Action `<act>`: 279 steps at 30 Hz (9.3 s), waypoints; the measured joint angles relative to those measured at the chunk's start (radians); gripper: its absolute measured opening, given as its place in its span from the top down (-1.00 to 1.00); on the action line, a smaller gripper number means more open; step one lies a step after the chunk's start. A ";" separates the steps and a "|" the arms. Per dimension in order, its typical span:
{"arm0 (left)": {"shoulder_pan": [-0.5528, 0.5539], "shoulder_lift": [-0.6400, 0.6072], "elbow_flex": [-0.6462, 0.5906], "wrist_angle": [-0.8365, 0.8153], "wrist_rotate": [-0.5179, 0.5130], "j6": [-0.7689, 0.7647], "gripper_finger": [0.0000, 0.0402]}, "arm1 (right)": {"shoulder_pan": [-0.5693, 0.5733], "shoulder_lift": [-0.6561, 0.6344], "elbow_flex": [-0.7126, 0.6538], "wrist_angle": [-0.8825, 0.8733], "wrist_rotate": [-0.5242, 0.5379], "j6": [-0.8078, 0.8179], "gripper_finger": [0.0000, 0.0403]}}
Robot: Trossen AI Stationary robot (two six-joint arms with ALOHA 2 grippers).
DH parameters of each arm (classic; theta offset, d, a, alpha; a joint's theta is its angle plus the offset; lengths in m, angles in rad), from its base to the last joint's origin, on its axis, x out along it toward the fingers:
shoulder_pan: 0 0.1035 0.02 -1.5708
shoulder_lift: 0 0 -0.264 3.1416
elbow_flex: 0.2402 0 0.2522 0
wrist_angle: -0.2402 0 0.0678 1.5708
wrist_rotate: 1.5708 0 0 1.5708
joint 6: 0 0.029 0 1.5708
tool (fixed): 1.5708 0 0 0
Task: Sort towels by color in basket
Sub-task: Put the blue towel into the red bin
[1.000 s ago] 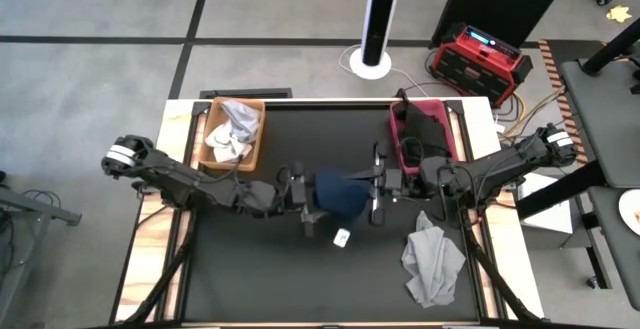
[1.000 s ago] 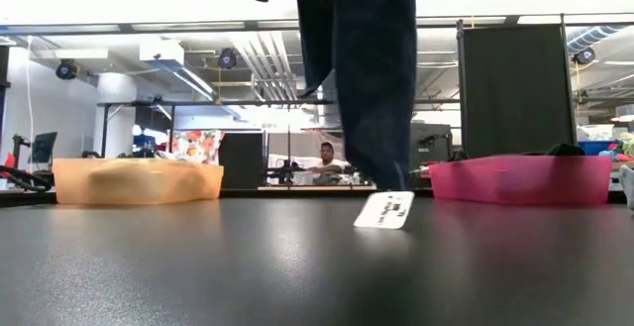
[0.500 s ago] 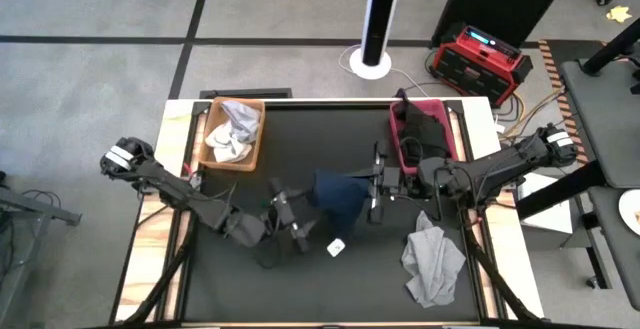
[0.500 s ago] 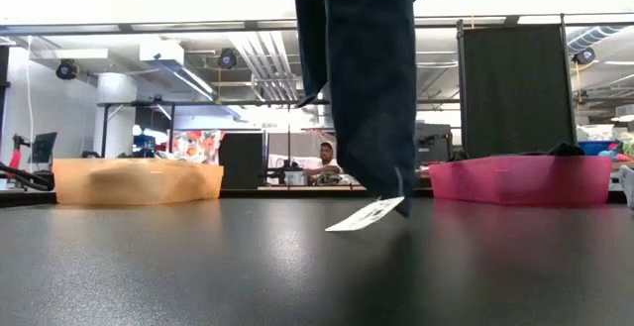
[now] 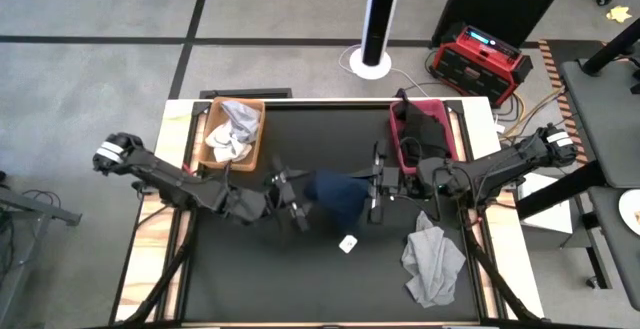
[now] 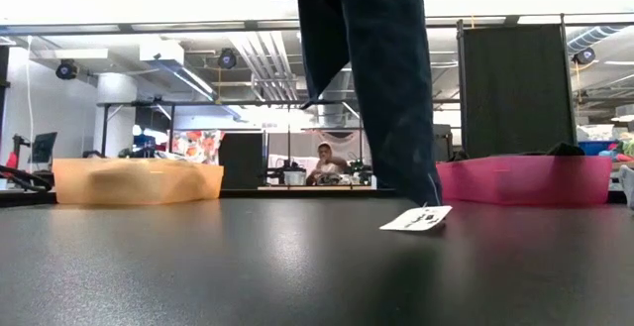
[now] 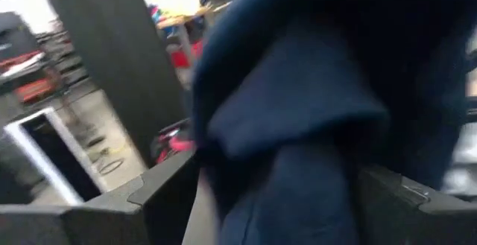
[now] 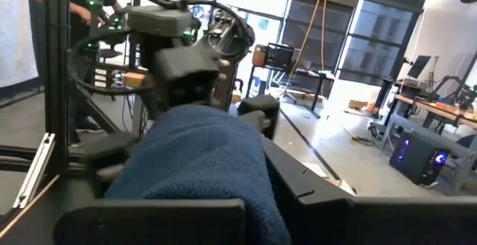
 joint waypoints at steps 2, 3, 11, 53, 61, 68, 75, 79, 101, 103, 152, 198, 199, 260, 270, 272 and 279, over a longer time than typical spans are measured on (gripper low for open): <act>0.029 -0.012 0.000 -0.048 -0.003 -0.025 -0.34 | 0.000 0.000 0.000 -0.002 -0.002 0.001 0.96; 0.043 -0.018 -0.001 -0.063 0.003 -0.037 -0.34 | 0.000 0.000 0.000 -0.003 -0.003 0.005 0.96; 0.096 -0.015 -0.001 -0.035 0.509 -0.039 -0.34 | 0.000 0.000 0.000 -0.008 -0.006 0.024 0.96; 0.101 0.022 -0.002 0.068 0.695 -0.078 -0.41 | 0.000 0.000 0.000 -0.007 0.012 0.034 0.96; 0.102 0.021 -0.002 0.066 0.680 -0.110 -0.73 | 0.000 0.000 0.000 -0.007 0.012 0.035 0.96; 0.103 0.021 0.002 0.098 0.642 -0.121 -0.83 | 0.000 0.000 -0.001 -0.007 0.012 0.050 0.96; 0.110 0.024 0.002 0.106 0.505 -0.112 -0.83 | 0.000 0.000 -0.001 -0.007 0.011 0.050 0.96; 0.114 0.050 0.002 0.146 0.503 -0.108 -0.84 | 0.000 0.000 -0.001 -0.007 0.011 0.049 0.96; 0.149 0.191 0.003 0.373 0.503 -0.012 0.85 | 0.000 0.018 -0.001 -0.039 0.006 0.049 0.96; 0.147 0.186 0.003 0.373 0.503 -0.016 0.92 | 0.000 0.017 -0.001 -0.069 0.038 0.051 0.96; 0.141 0.068 -0.022 0.009 0.450 -0.499 1.00 | 0.051 0.067 0.017 -0.420 0.177 -0.126 -0.25; 0.136 -0.098 -0.019 -0.196 0.394 -0.171 -0.54 | 0.033 -0.014 0.103 -0.658 0.223 0.339 0.94; 0.136 -0.088 -0.019 -0.180 0.408 -0.168 -0.55 | 0.029 -0.024 0.096 -0.655 0.222 0.359 0.94; 0.065 0.165 -0.013 0.225 0.444 -0.256 1.00 | 0.011 -0.205 -0.126 -0.411 0.009 0.548 -0.34; 0.065 0.165 -0.013 0.203 0.444 -0.331 1.00 | 0.066 -0.185 -0.124 -0.312 0.009 -0.019 -0.22; 0.066 0.165 -0.013 0.200 0.444 -0.352 1.00 | 0.070 -0.158 -0.111 -0.315 0.005 -0.085 -0.21; 0.066 0.168 -0.014 0.195 0.374 -0.367 1.00 | 0.072 -0.022 -0.016 -0.448 0.003 -0.109 -0.43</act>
